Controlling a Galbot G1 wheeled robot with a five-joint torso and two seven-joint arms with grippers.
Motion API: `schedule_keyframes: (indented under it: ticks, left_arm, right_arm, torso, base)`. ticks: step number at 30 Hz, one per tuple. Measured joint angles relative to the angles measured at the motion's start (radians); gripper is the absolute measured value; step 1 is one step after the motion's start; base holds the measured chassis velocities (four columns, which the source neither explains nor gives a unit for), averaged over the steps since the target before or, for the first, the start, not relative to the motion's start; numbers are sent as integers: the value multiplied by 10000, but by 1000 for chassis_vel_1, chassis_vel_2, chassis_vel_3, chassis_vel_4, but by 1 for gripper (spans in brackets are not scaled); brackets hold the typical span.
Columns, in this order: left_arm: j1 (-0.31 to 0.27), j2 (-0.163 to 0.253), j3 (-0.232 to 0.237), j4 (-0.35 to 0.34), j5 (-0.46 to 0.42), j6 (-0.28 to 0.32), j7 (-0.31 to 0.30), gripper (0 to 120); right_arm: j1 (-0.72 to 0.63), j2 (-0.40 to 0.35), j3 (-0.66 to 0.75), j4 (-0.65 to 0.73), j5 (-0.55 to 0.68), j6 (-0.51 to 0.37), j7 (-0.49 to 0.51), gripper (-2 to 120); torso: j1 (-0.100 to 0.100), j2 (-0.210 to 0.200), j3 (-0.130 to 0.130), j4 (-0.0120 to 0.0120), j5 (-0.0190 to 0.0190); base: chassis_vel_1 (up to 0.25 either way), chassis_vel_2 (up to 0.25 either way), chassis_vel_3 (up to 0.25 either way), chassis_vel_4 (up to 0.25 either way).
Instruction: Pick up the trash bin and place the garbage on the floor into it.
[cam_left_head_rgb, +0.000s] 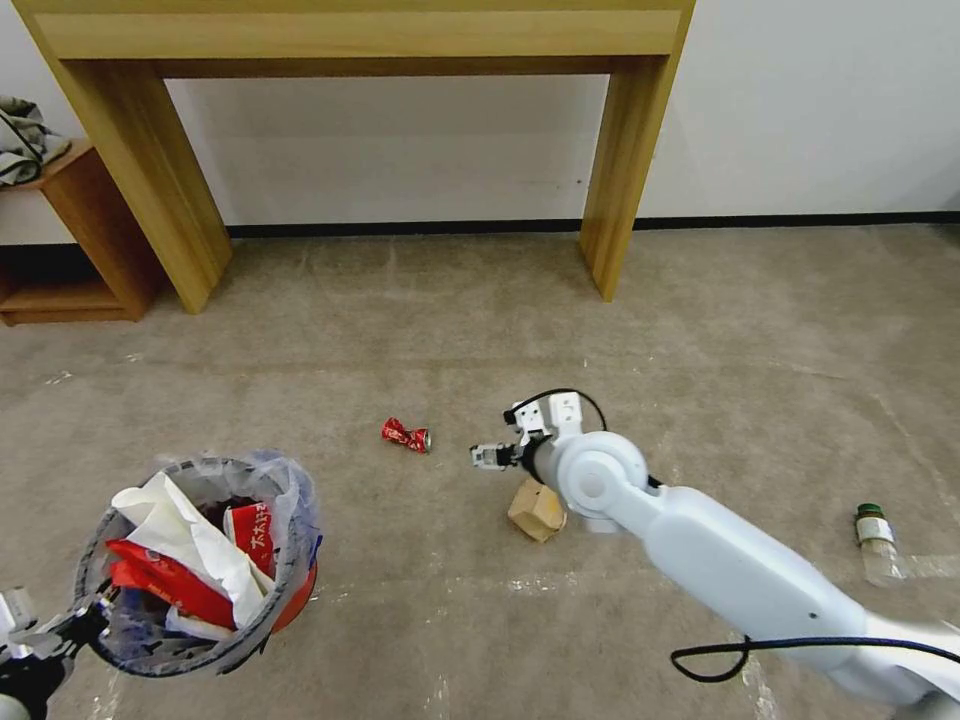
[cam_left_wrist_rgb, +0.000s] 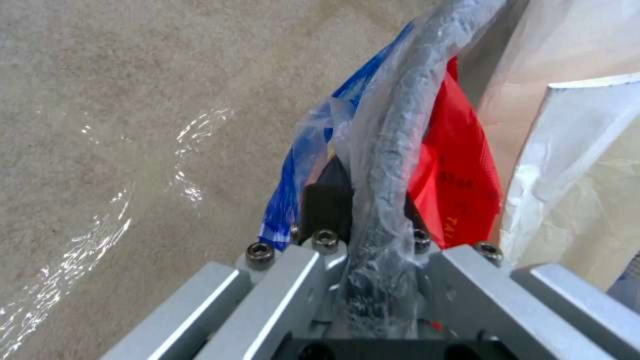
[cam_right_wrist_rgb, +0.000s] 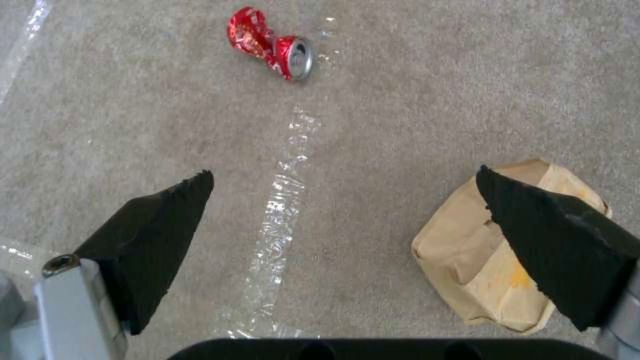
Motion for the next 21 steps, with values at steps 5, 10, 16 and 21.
schedule_keyframes:
  ticks: [5,10,16,21]
  left_arm:
    - [-34,9,-20,91,6,4,-1,1]
    - [-208,7,16,324,79,7,17,1]
    - [-241,77,9,438,78,6,34,1]
    - [-358,158,63,567,68,6,33,1]
  right_arm:
    - [92,455,-207,-466,498,-247,512,100]
    - [-64,1256,-408,-1740,498,-383,830,100]
    - [-420,1038,-103,-2126,248,-299,721,100]
    - [-649,714,235,-2264,-22,-165,623,100]
  torso:
    - [0,0,0,2,2]
    - [0,-1,0,2,-3]
    - [0,-1,-1,-1,2]
    - [0,0,-1,-1,3]
  base:
    - [0,0,0,0]
    - [0,0,0,0]
    - [0,0,0,0]
    - [0,0,0,0]
